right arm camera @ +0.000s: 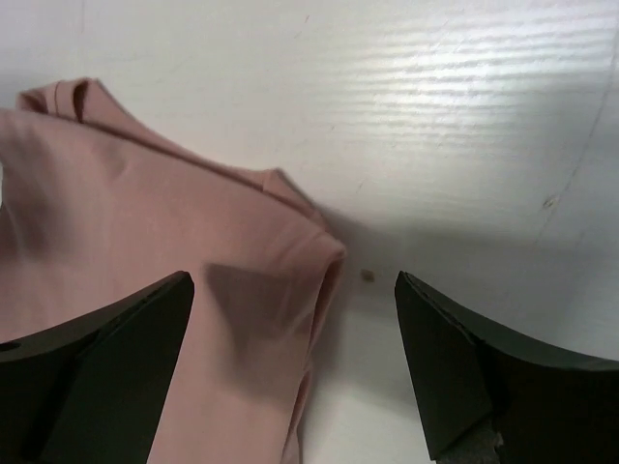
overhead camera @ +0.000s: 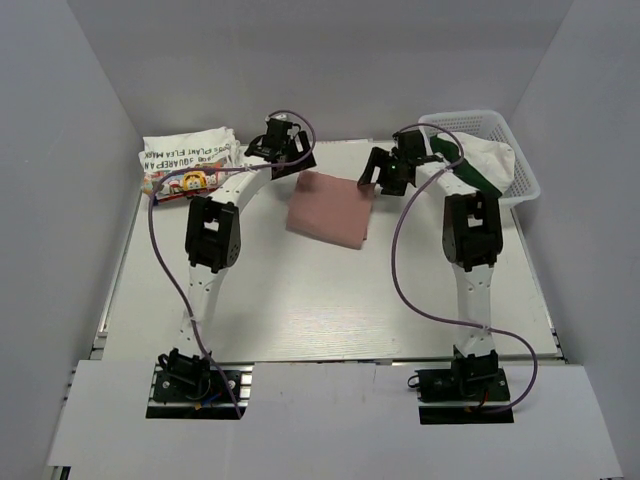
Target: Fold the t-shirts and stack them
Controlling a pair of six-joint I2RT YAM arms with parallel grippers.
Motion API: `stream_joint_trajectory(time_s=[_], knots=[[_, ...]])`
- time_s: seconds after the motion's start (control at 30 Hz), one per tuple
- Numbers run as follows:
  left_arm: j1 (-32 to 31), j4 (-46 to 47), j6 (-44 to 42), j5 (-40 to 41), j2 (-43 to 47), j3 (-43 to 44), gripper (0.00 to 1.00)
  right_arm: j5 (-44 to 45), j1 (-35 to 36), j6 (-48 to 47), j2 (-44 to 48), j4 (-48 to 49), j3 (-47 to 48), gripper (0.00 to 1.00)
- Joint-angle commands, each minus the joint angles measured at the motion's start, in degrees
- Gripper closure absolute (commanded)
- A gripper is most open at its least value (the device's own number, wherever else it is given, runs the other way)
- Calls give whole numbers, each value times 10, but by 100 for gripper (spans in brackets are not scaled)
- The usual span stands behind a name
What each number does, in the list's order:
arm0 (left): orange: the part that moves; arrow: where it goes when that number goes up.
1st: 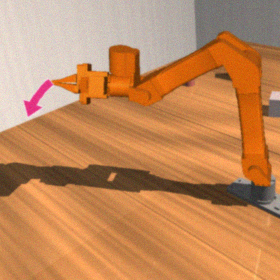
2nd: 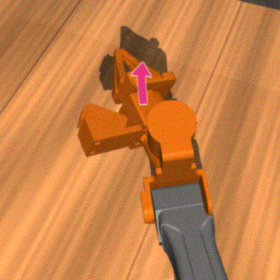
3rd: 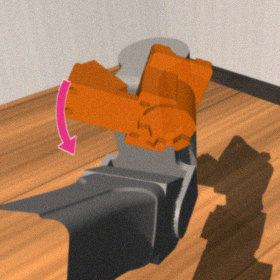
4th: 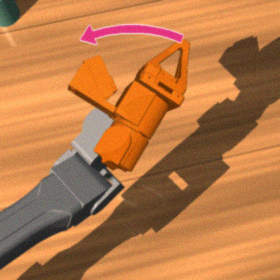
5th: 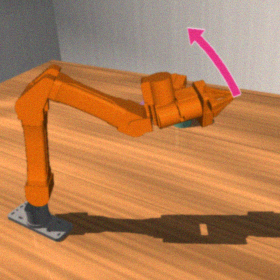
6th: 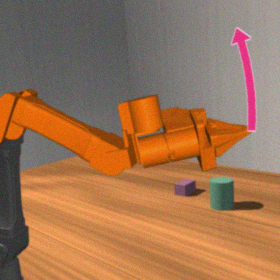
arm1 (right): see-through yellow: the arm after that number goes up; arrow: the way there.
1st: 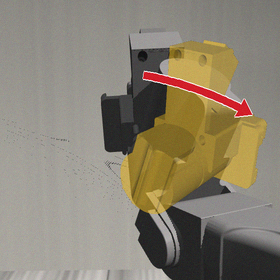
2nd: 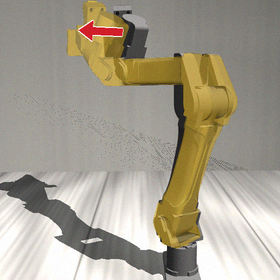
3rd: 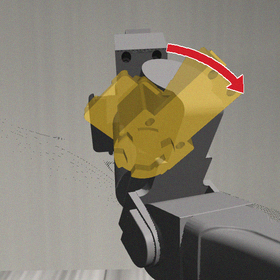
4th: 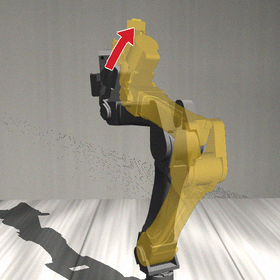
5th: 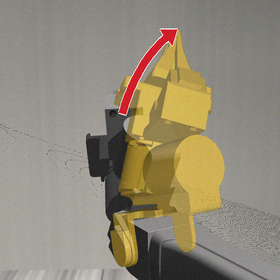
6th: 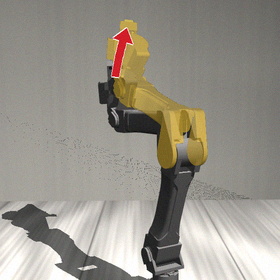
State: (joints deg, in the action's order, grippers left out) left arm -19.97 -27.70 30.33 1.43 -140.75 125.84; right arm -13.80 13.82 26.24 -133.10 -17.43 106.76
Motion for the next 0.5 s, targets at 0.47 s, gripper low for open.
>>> stream_joint_trajectory(time_s=[0.47], knots=[[-37, 143, -7, -171, 279, -371, 0, -125, 58, 10, 260, 167, -313, 10]])
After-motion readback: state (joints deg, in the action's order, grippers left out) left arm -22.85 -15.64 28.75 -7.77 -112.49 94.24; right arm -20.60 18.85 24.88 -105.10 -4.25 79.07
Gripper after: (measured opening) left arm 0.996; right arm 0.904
